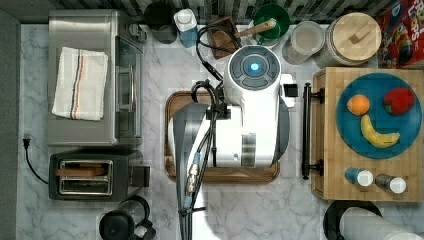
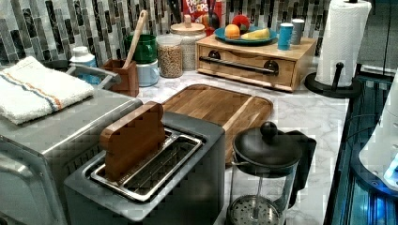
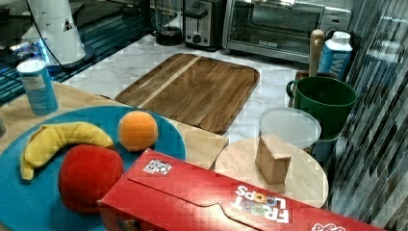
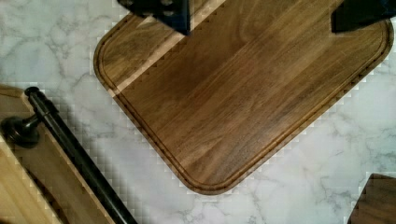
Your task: Open the drawer.
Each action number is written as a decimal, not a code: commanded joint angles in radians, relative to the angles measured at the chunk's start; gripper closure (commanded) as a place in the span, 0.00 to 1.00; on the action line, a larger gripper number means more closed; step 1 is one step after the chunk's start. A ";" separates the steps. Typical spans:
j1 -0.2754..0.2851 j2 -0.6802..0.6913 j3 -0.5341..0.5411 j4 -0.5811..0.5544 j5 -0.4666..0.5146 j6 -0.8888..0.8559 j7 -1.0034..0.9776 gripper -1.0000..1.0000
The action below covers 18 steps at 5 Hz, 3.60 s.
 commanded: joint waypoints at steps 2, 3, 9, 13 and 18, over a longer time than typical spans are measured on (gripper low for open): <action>-0.056 -0.033 -0.053 -0.117 -0.104 0.108 -0.533 0.00; -0.081 -0.024 -0.072 -0.136 -0.106 0.152 -0.668 0.00; -0.156 0.038 -0.147 -0.285 -0.160 0.484 -0.926 0.00; -0.177 0.177 -0.185 -0.352 -0.183 0.771 -0.905 0.00; -0.117 0.252 -0.142 -0.308 -0.144 0.750 -0.842 0.00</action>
